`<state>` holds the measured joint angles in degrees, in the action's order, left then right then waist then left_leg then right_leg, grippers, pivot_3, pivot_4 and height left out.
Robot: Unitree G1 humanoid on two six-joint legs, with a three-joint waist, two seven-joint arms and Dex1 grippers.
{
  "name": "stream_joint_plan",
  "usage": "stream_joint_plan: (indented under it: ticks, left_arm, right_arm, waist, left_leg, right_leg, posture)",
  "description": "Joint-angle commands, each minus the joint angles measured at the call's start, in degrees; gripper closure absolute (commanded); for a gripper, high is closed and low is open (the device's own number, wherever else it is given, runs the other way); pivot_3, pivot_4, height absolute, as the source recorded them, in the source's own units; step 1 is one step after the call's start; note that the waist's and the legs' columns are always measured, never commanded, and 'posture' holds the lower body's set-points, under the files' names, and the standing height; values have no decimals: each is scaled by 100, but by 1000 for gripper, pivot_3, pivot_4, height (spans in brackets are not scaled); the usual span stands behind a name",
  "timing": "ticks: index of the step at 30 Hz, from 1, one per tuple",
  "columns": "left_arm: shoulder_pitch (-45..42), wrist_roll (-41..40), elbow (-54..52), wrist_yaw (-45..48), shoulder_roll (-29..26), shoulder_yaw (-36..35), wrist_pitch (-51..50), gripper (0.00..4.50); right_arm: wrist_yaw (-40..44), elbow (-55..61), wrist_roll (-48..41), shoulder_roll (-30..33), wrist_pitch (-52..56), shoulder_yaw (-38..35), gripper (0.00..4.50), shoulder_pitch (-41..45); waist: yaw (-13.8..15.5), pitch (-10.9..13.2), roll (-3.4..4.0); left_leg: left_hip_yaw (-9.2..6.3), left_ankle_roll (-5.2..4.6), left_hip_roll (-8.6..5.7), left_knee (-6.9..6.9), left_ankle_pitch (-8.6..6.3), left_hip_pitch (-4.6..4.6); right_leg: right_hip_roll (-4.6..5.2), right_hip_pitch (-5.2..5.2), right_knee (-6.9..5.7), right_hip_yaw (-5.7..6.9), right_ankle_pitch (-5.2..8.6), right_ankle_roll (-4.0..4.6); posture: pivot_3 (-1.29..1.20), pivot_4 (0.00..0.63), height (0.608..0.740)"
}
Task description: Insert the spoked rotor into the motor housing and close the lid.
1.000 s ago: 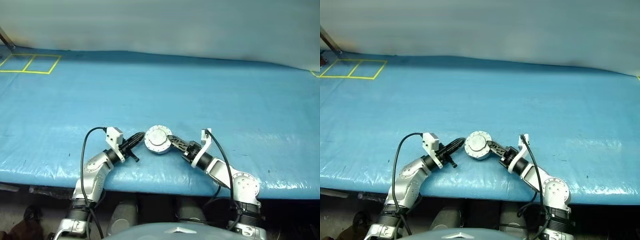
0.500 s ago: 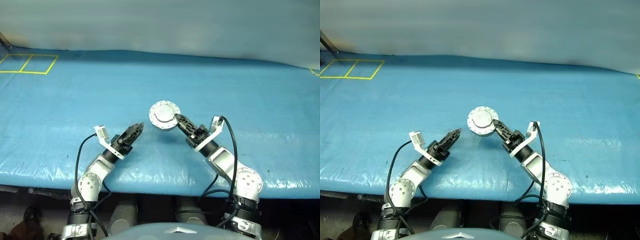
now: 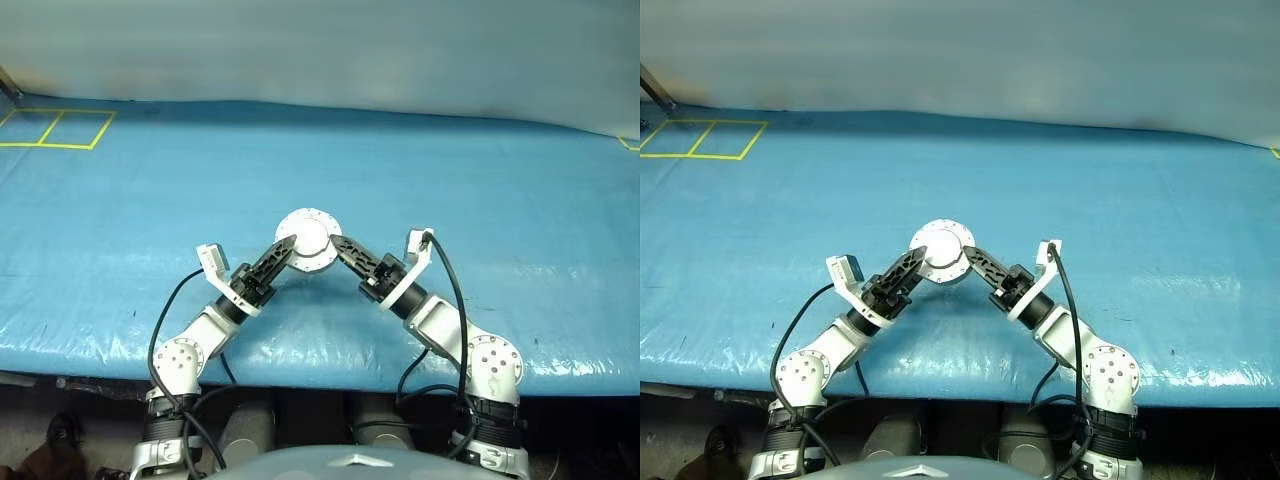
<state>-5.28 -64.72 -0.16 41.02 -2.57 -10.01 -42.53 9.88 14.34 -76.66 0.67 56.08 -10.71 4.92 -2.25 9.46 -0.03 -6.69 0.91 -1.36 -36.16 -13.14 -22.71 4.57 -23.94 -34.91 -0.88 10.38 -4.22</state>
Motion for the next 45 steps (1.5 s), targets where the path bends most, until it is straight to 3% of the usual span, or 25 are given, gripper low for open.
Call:
stream_joint_plan:
  ticks: [1,5,10,11,20,26,31,34,38,45]
  left_arm:
    - [-48,93,-183,173,9,174,-4,27]
    - [7,203,-218,361,29,242,124,27]
    - [78,60,-156,440,68,70,98,1585]
    - [85,26,-153,442,60,50,73,1650]
    - [52,87,-92,44,116,-14,17,1683]
    - [50,229,-27,-297,300,-140,278,1683]
    - [-53,511,179,-691,489,-414,780,1683]
    - [-291,881,416,-1170,730,-848,1748,1683]
    - [-981,1911,1211,-2772,747,-1432,3261,1683]
    - [-1895,2353,2161,-3360,485,-1716,3796,1683]
  right_arm:
    - [210,328,-203,18,-22,215,3350,-16]
    - [209,362,-226,65,-106,316,3350,-36]
    - [143,285,-178,86,-283,267,3350,-8]
    - [130,262,-163,87,-315,258,3350,-2]
    - [180,167,444,67,-710,301,3350,84]
    - [81,268,1041,-29,-1336,267,1354,122]
    - [-240,103,1691,-179,-1916,168,1354,199]
    - [-53,199,1986,80,-1890,323,1354,124]
    - [171,295,1944,227,-1878,310,1354,-16]
    - [51,319,2090,93,-2059,262,1354,-167]
  waist:
    - [4,0,0]
    - [8,0,0]
    - [10,0,-1]
    - [13,1,-3]
    - [14,1,-3]
    - [14,1,-4]
    - [15,1,-5]
    - [17,3,-10]
    - [46,7,-18]
    - [106,2,-36]
  left_leg:
    - [0,0,0,0,0,0]
    - [0,0,0,-2,0,0]
    - [0,0,0,-2,0,0]
    - [1,0,0,-3,0,-1]
    - [0,0,0,-4,0,1]
    - [0,0,-1,-4,0,1]
    - [1,1,-1,-4,0,2]
    - [1,2,-1,-5,1,2]
    - [0,2,-1,-6,1,6]
    - [0,4,-7,-12,2,5]
  right_leg:
    - [0,0,0,0,0,0]
    - [0,2,0,0,0,0]
    - [0,2,0,0,1,1]
    - [0,2,1,-1,0,1]
    - [0,3,1,0,0,1]
    - [0,4,1,-1,0,-1]
    - [0,4,1,-1,-1,-1]
    - [0,5,1,-2,-1,-2]
    - [-2,8,0,-2,-2,-2]
    - [-1,19,9,-5,-11,-17]
  posture:
    - [0,150,740]
    - [0,150,740]
    - [0,150,740]
    - [0,150,740]
    - [0,150,740]
    - [0,150,740]
    - [0,150,740]
    - [0,150,740]
    - [0,150,740]
    - [0,150,740]
